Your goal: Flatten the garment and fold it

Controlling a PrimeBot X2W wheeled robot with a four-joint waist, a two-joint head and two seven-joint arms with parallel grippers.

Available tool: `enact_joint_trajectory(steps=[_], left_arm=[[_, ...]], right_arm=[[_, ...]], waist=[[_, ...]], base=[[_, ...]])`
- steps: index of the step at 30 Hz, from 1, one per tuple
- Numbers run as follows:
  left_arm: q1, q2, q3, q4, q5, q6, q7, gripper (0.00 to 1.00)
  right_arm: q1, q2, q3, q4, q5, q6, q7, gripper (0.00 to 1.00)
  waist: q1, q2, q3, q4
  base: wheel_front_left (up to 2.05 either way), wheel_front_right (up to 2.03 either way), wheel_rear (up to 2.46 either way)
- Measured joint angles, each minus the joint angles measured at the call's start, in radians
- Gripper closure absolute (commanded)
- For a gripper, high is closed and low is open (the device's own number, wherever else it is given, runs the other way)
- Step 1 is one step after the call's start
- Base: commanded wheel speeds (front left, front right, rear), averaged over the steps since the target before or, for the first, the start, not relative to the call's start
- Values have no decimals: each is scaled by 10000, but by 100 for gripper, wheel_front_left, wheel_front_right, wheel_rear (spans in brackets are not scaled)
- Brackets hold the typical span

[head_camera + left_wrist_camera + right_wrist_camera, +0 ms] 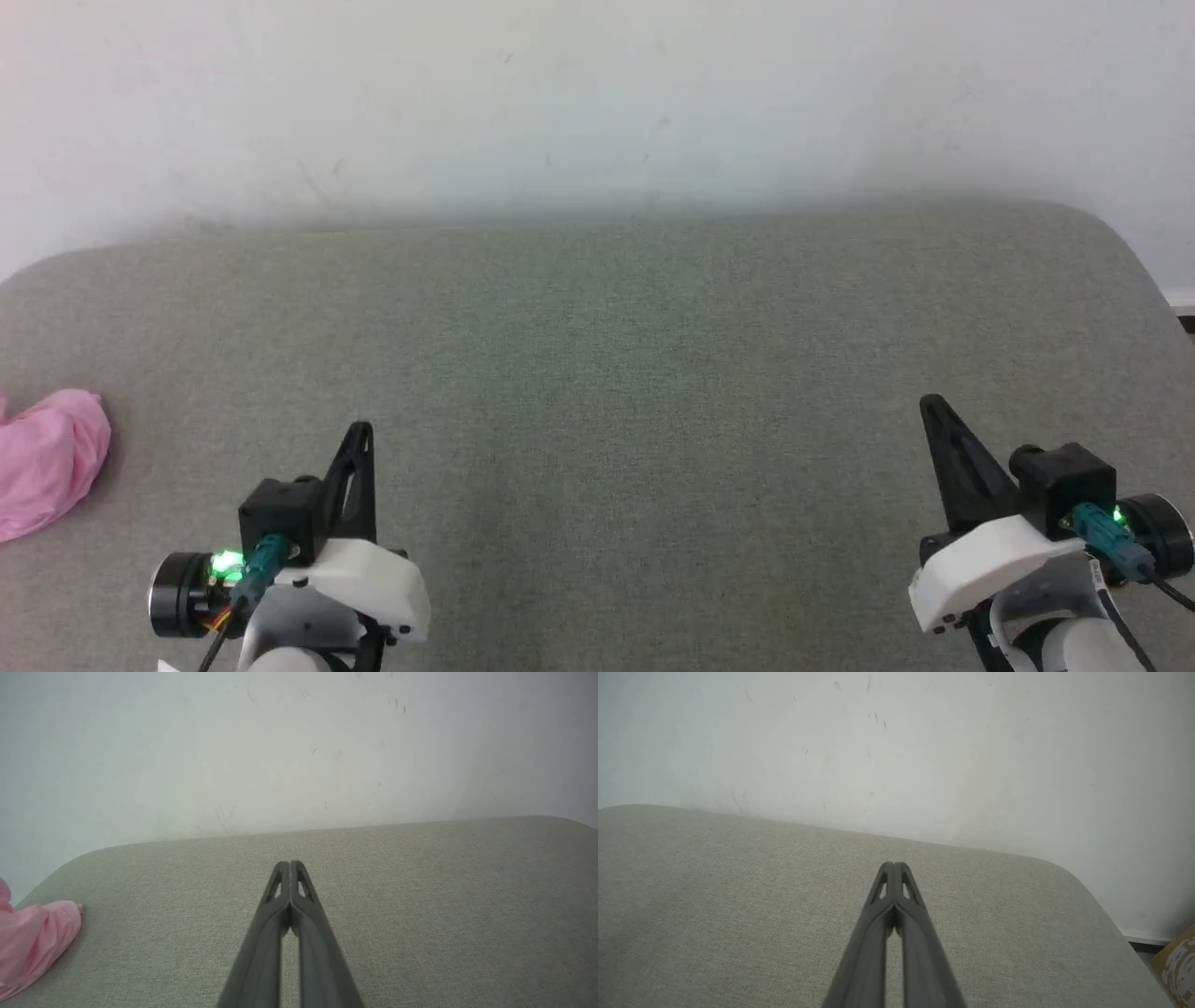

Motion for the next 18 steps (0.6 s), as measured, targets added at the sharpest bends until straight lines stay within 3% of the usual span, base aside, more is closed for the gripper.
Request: enact_joint_trajectory(steps=[18], left_arm=[[0,0,0,0,0,0,0,100]], right_arm=[[0,0,0,0,0,0,0,100]], waist=[[0,0,0,0]], base=[[0,0,0]])
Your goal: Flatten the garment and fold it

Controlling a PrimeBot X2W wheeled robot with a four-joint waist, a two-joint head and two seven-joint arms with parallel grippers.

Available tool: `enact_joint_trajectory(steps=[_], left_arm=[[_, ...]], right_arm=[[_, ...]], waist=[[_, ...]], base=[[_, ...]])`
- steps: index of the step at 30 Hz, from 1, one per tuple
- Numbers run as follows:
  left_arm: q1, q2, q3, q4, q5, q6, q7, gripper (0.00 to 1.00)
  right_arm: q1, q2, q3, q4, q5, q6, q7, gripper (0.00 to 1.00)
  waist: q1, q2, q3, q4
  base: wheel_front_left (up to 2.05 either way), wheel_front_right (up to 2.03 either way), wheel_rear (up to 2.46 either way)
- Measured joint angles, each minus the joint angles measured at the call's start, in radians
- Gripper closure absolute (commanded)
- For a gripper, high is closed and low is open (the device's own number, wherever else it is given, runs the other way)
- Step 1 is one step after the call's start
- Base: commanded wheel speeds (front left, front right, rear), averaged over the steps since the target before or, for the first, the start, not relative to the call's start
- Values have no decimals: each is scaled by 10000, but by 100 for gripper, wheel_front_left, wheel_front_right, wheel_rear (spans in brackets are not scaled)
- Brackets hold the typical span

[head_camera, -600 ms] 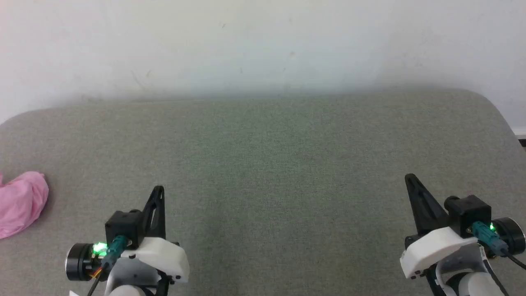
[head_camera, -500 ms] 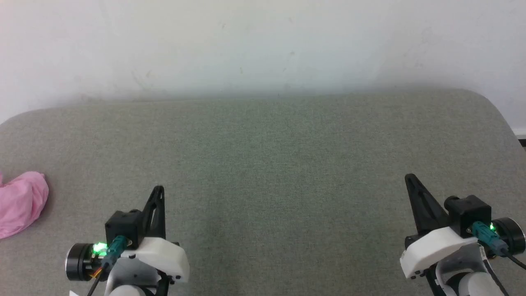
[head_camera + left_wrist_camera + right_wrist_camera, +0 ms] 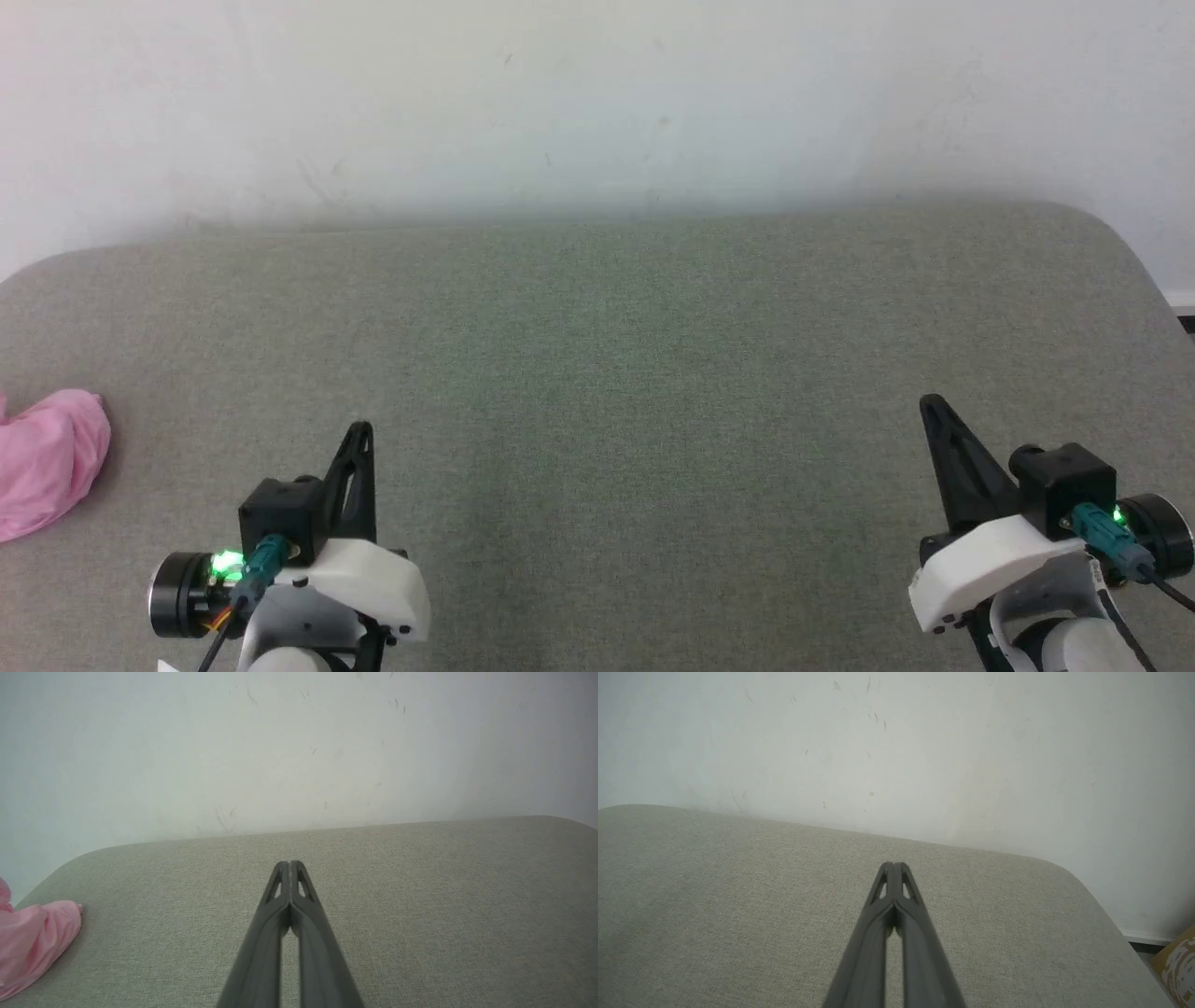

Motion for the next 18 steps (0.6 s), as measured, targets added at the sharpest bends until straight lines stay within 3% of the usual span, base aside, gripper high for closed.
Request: enact_joint_trajectory(steps=[4,5,18], left_arm=[[-1,4,-4,6,-2,6,0,100],[-1,6,-6,10,-2,6,0,0],[-1,6,-94,-21,-4,228,-192,0]], right_arm=[[-1,-4,4,0,4,0,-2,100],[-1,-8,2,-2,4,0,-2,0],[-1,-12,-138,-194,293,0,-188,0]], waist=[[0,0,0,0],[0,0,0,0],[0,0,52,26]], base=[[0,0,0],[0,0,0],[0,0,0]])
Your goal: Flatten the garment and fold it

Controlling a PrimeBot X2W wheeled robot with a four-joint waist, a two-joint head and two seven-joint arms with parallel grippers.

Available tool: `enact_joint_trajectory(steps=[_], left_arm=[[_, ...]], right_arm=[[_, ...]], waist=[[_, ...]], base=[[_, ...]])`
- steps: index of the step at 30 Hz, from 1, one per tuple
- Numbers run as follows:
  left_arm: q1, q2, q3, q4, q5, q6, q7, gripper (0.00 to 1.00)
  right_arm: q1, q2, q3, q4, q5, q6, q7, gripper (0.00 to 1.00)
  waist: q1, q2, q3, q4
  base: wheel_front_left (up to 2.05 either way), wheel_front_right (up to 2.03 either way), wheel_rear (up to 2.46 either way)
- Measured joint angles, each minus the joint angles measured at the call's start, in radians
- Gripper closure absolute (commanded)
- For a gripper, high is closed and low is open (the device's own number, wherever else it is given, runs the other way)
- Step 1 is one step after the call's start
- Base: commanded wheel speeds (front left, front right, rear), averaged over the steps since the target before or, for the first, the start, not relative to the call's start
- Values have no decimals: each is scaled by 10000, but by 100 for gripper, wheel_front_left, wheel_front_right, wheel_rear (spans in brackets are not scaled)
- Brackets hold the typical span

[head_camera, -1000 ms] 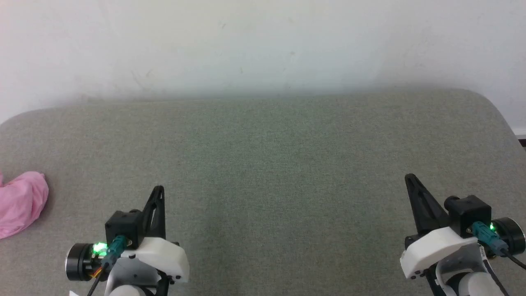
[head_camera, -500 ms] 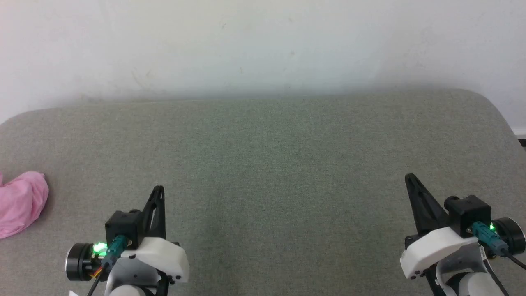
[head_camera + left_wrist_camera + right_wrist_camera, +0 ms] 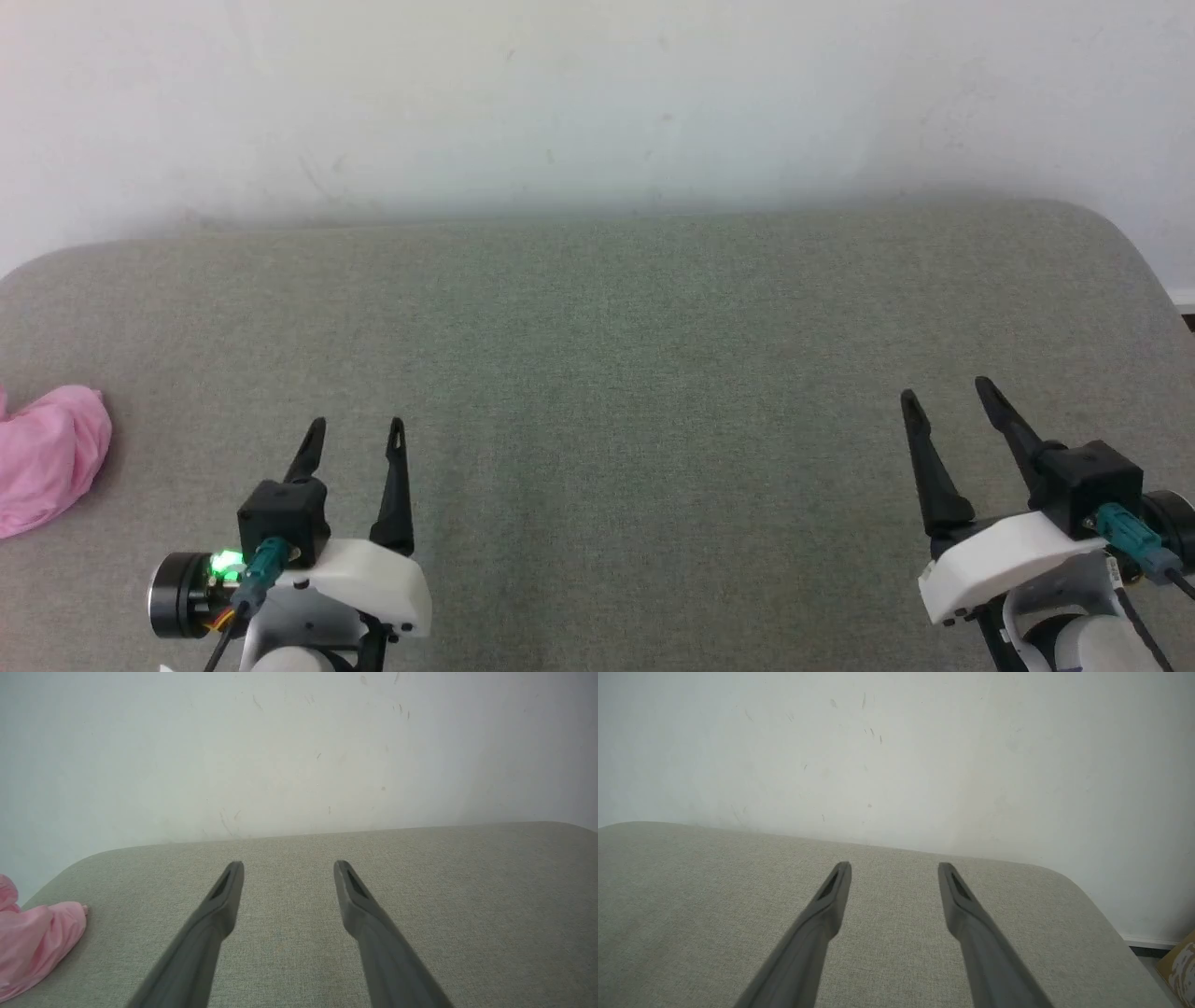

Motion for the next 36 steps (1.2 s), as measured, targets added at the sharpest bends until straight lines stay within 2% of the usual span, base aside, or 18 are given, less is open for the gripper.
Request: enact_joint_trajectory(steps=[15,36], left_arm=[[-7,2,-169,-242,2,416,-282,0],[-11,2,-251,-428,-21,865,-715,0]], right_arm=[[-2,0,-10,-341,190,0,-297,0],[1,2,111,-679,334,0,-731,0]], waist=[[0,0,153,483],[0,0,367,1836]], base=[[0,0,0],[0,0,0]])
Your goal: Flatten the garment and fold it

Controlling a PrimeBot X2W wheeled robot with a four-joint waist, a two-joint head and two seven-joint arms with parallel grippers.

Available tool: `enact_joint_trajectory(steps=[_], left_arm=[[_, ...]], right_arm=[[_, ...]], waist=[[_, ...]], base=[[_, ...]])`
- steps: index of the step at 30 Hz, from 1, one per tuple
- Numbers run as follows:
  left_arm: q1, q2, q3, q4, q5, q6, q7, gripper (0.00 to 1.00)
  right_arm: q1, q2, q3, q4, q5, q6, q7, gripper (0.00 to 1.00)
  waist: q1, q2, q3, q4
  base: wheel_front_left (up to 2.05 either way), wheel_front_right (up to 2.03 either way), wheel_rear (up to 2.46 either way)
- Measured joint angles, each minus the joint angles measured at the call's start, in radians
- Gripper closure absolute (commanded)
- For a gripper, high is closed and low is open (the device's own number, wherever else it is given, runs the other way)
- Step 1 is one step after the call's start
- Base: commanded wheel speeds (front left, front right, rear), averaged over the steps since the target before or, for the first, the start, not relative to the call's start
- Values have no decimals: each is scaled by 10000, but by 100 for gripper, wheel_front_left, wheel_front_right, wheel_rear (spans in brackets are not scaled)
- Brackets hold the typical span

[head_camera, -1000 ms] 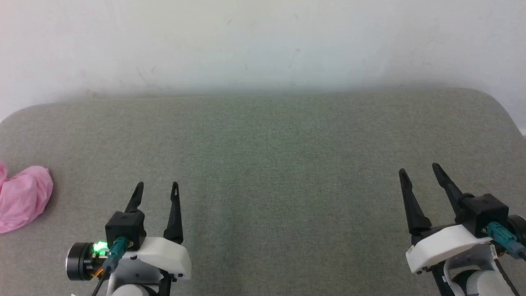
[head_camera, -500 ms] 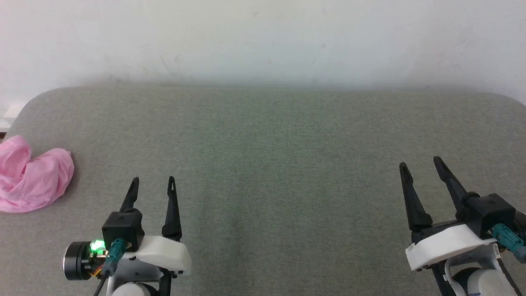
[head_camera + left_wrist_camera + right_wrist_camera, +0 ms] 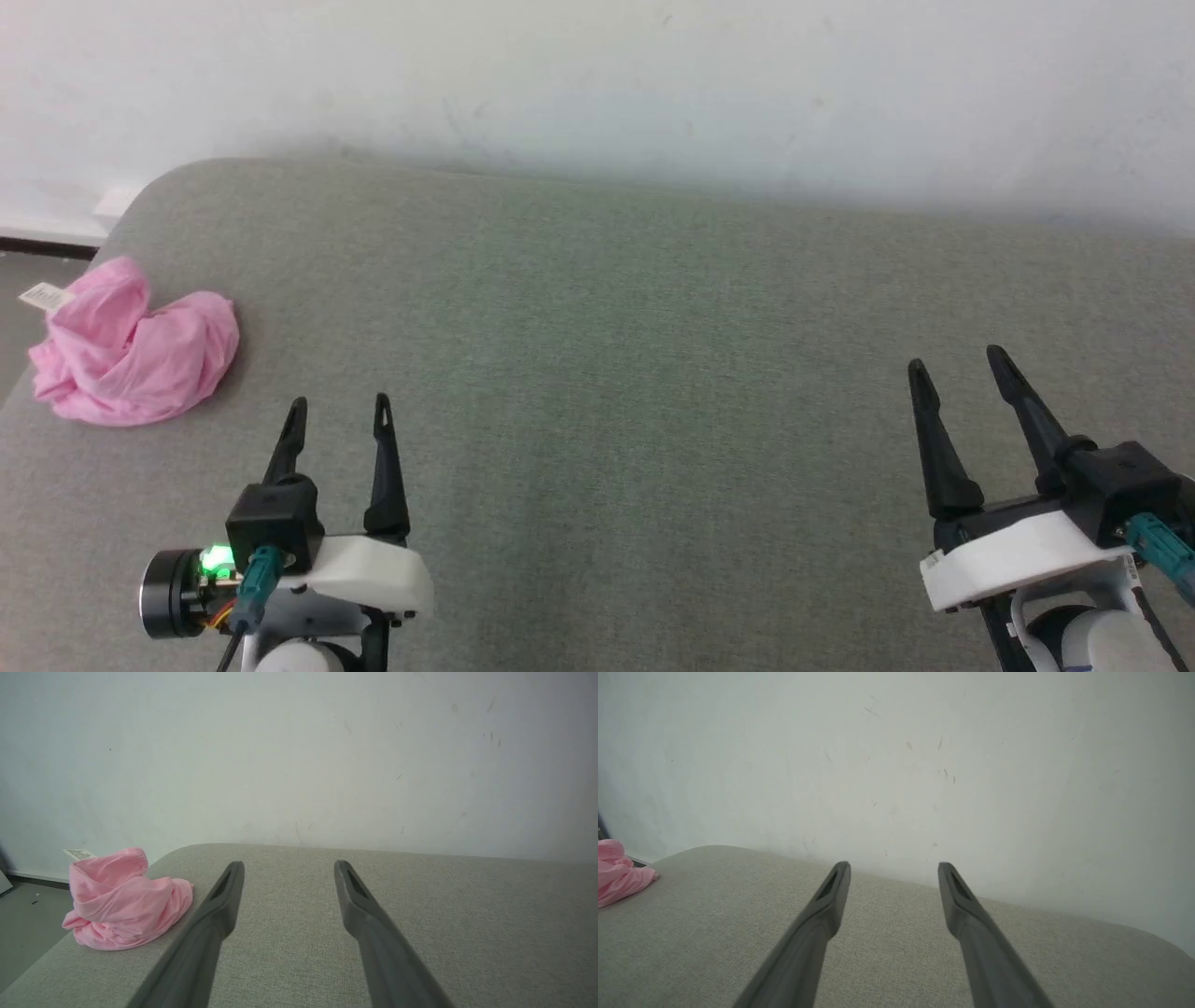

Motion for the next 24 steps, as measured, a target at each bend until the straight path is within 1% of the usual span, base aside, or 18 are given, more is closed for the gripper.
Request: enact_joint_trajectory(steps=[24], left_arm=[[2,-2,-67,-167,-142,619,-518,0]], right_arm=[[132,4,92,-291,119,0,-504,0]], waist=[[1,0,252,1885]], base=[[0,0,0]])
